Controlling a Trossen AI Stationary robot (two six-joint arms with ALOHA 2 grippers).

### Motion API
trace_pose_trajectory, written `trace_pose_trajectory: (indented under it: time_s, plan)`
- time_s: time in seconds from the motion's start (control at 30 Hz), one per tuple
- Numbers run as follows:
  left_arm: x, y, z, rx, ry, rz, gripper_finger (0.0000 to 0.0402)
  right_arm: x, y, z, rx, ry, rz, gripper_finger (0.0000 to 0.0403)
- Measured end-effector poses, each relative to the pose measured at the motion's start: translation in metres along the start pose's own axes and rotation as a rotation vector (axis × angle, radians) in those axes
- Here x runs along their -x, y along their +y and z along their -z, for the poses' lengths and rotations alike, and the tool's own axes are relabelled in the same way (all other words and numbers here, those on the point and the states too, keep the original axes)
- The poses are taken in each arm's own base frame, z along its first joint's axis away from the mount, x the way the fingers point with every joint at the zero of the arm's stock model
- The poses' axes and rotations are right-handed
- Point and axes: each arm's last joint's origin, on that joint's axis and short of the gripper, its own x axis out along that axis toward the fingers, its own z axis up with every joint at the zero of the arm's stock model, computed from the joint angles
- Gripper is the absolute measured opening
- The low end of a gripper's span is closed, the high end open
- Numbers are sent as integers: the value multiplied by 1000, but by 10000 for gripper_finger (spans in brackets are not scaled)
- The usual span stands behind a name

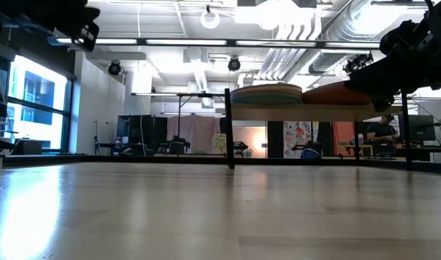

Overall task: Place and stack plates onto a shelf
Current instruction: Return to Home Position

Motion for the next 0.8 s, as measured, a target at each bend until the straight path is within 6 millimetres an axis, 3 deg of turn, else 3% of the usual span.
trace_pose_trajectory:
  time_s: [0.23, 0.63, 0.8]
  plan:
    - [6, 0, 21, -54, -162, -25, 97, 0, 0, 0, 0, 0, 0, 94]
    - [12, 5, 49, -37, -228, -212, 97, 0, 0, 0, 0, 0, 0, 94]
    - [10, 4, 52, 1, -209, -161, 97, 0, 0, 0, 0, 0, 0, 94]
